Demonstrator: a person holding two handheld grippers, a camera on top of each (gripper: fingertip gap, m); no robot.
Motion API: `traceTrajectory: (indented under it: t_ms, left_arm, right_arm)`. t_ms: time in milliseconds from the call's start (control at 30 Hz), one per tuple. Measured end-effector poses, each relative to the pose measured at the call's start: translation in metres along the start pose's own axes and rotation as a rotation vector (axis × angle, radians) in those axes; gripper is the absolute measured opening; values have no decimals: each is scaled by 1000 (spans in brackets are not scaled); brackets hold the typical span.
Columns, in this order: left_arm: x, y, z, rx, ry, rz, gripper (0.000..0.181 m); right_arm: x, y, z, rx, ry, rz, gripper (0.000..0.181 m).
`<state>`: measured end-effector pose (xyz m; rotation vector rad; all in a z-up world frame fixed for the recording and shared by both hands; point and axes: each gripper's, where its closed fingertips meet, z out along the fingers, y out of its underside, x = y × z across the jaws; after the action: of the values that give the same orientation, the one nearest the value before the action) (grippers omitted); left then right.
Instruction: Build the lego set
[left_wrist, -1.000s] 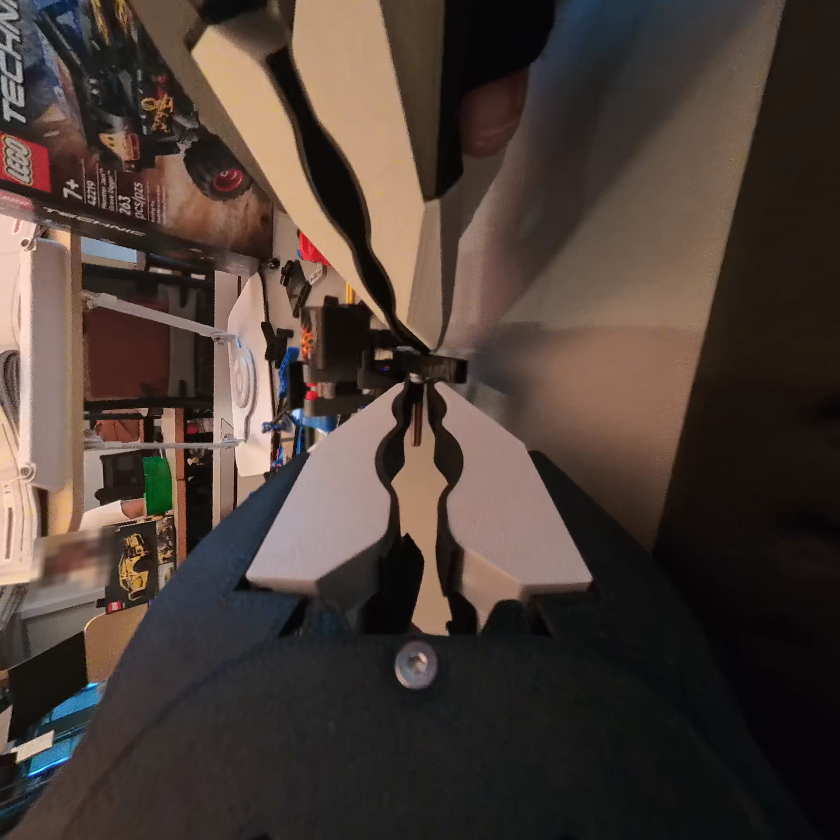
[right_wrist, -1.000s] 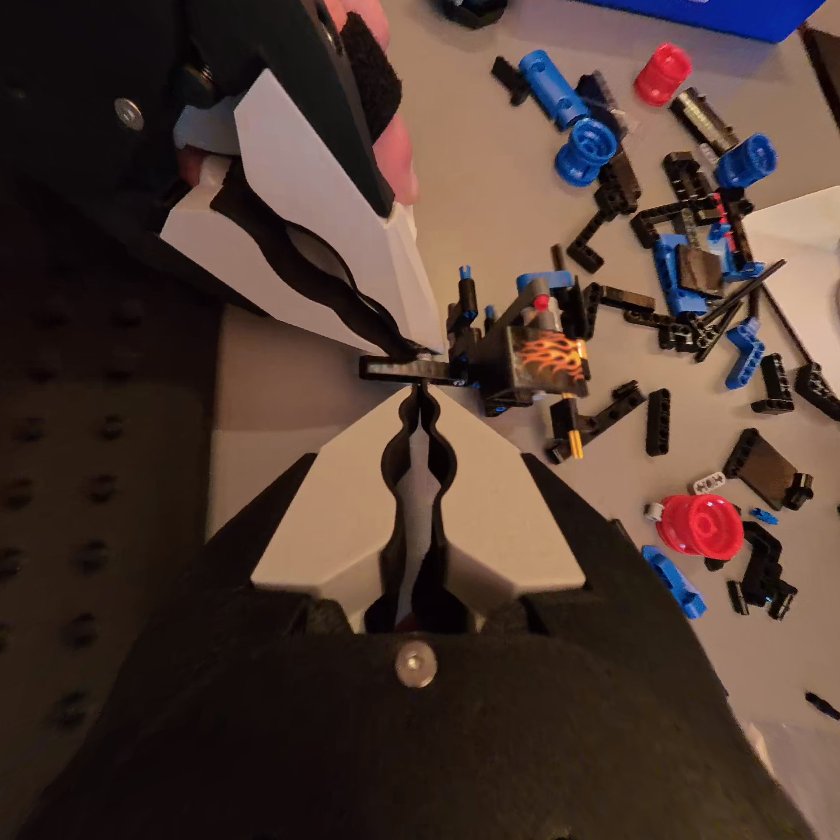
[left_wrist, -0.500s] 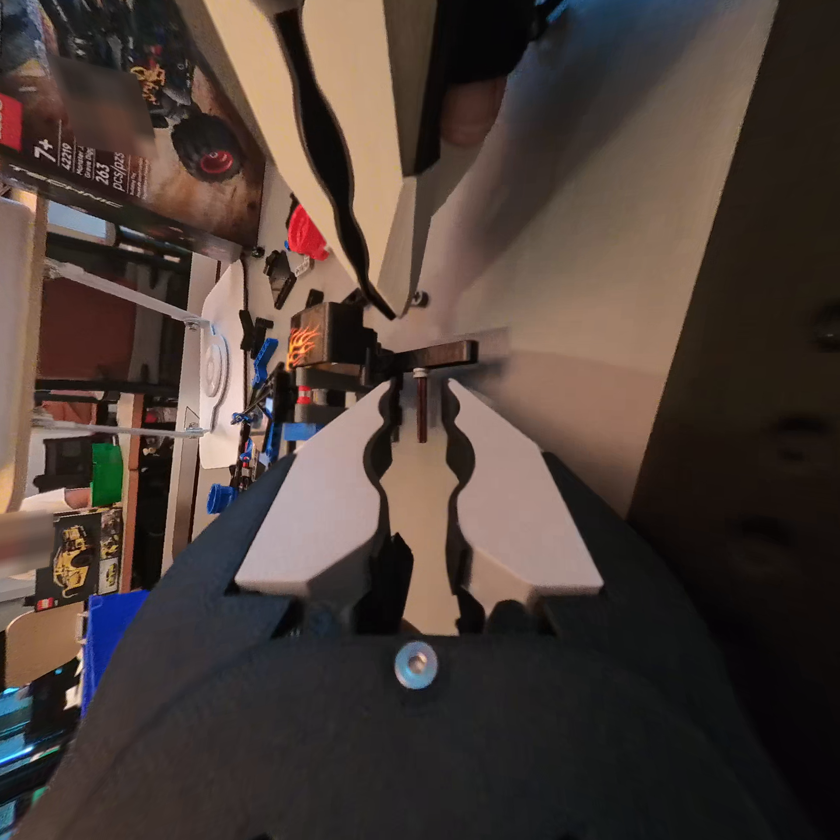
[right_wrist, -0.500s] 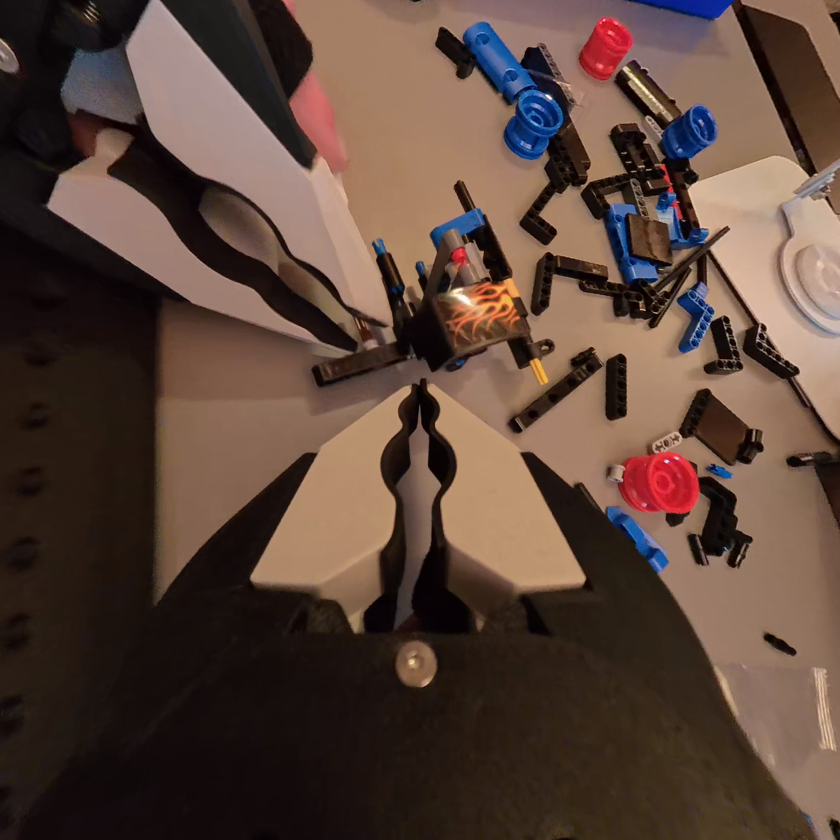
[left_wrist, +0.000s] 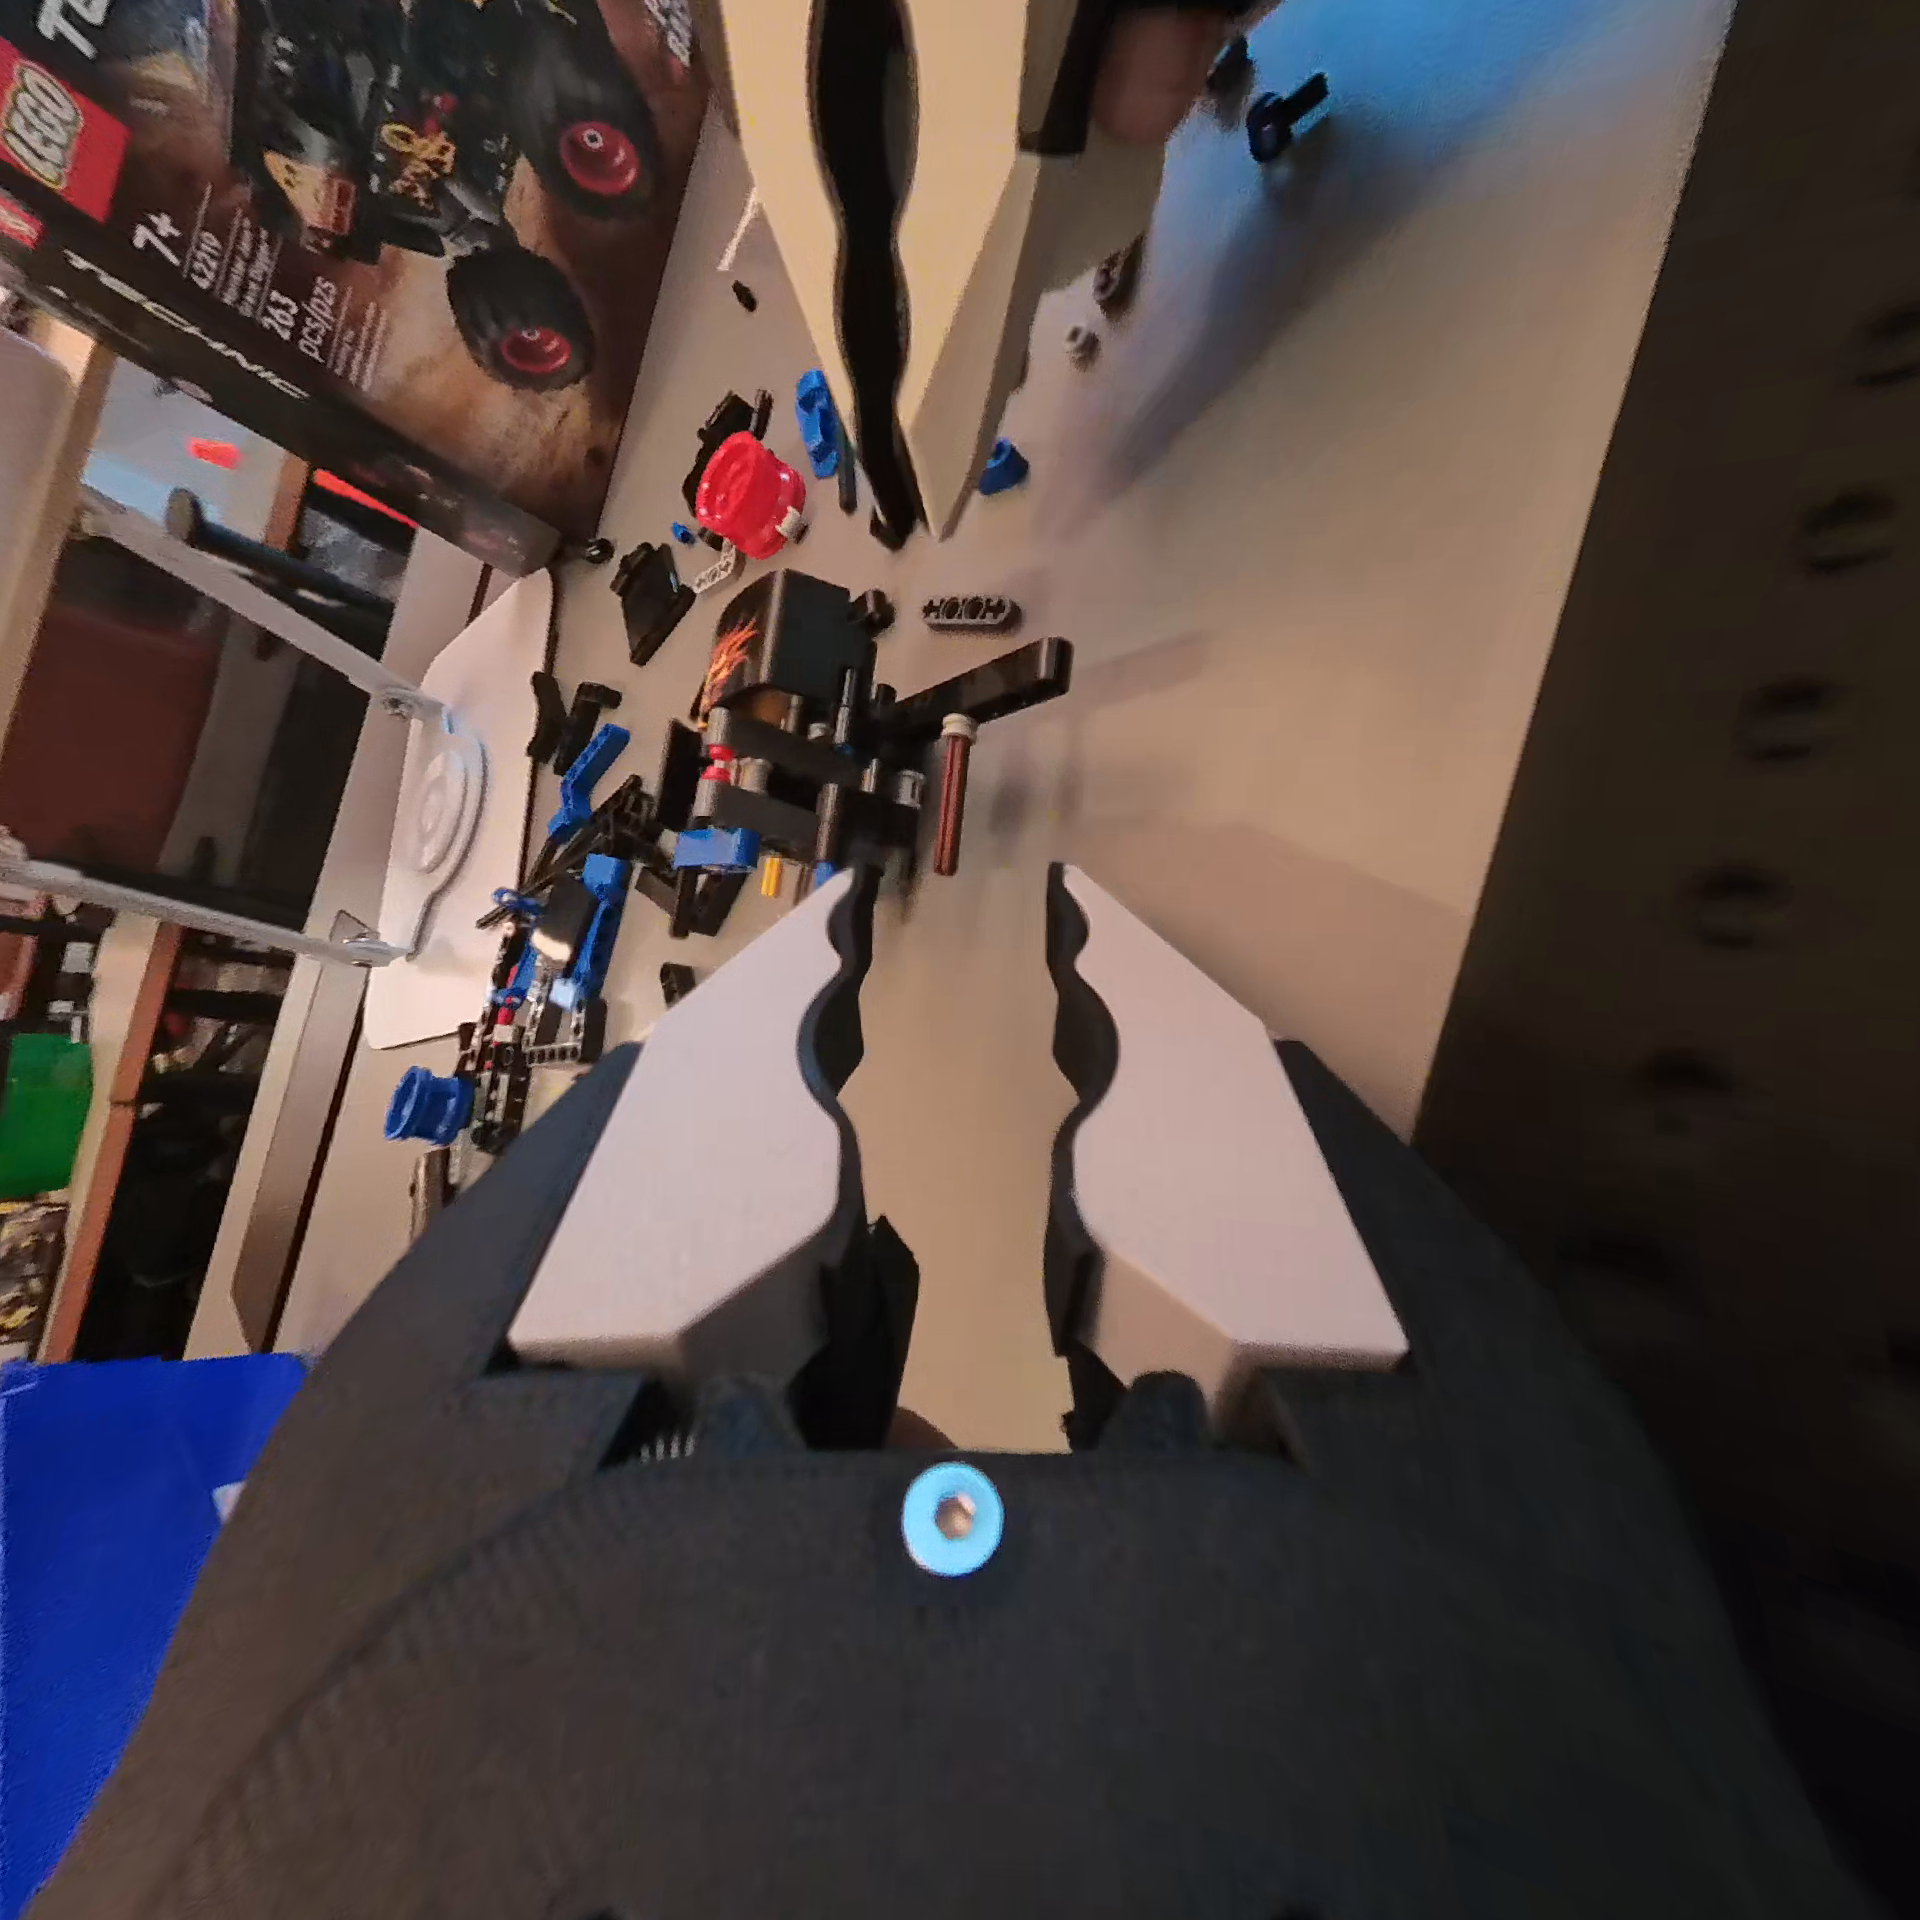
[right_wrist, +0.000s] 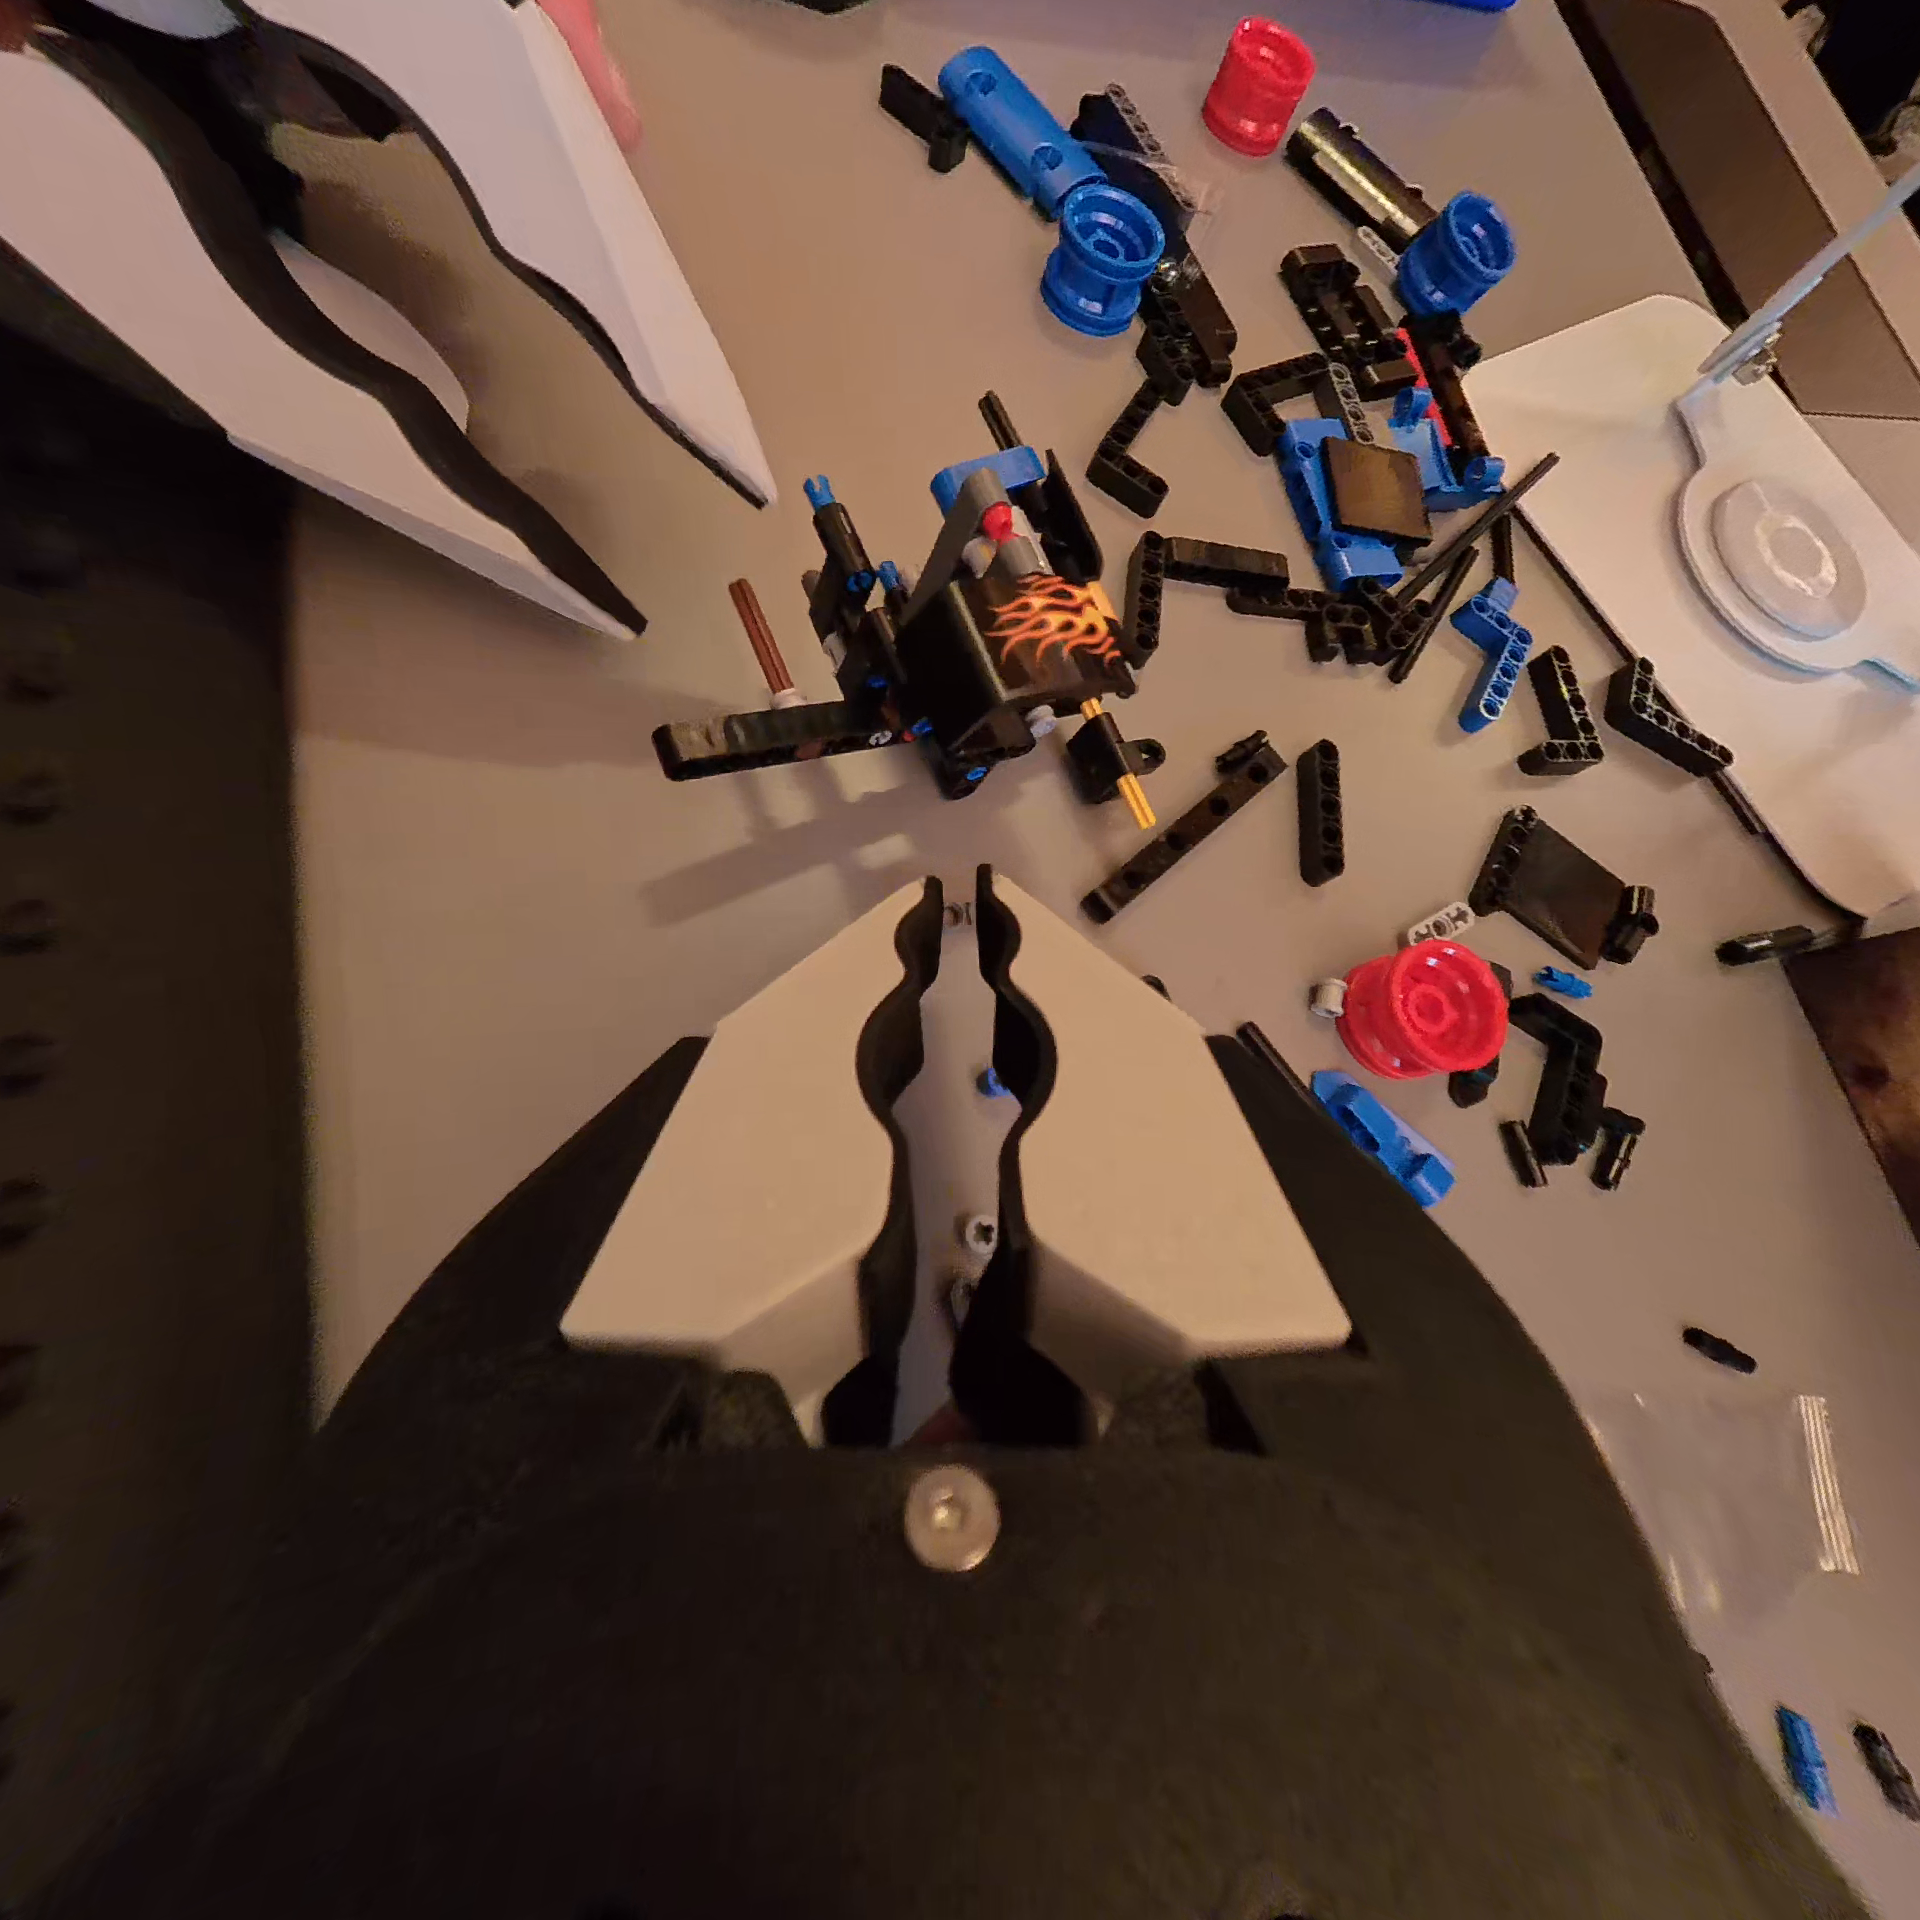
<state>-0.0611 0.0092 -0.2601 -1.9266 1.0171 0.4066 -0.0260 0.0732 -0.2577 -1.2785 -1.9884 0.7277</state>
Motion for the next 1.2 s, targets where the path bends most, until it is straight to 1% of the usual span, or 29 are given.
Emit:
traceTrajectory:
  t_ms: [67, 167, 300, 400, 533, 667, 800, 900, 1033, 1133, 1200]
  left_arm:
    - [6, 1, 3, -5, 43, 11, 31]
    - [10, 3, 11, -27, 55, 57, 27]
    - [10, 4, 16, -35, 53, 66, 1]
    - [13, 10, 14, -68, 54, 88, 1]
    - [8, 19, 4, -89, 24, 56, 1]
    - [1, 40, -10, -140, -5, 25, 1]
    - [-3, 65, -21, -187, -17, -2, 1]
    - [-14, 86, -28, -234, -58, -37, 1]
    - [-31, 109, -31, -281, -117, -99, 1]
    - [-43, 123, -32, -321, -156, -133, 1]
    - [-49, 130, -32, -343, -172, -155, 1]
  right_arm:
    - [0, -2, -1, 17, -7, 21, 4]
    - [-6, -9, 1, 39, -42, 48, 4]
    - [-13, -11, 15, 4, -59, 38, 3]
    - [-15, -17, 24, 11, -69, 54, 4]
    - [-16, -36, 33, 51, -89, 71, 1]
    - [-21, -57, 51, 49, -94, 35, 1]
    - [-27, -77, 77, 19, -101, -25, 1]
    - [-23, -88, 98, -2, -84, -77, 1]
    - [-20, -100, 123, -9, -82, -84, 1]
    - [-10, -97, 128, -54, -25, -112, 6]
    - [-4, -94, 117, -76, 21, -153, 13]
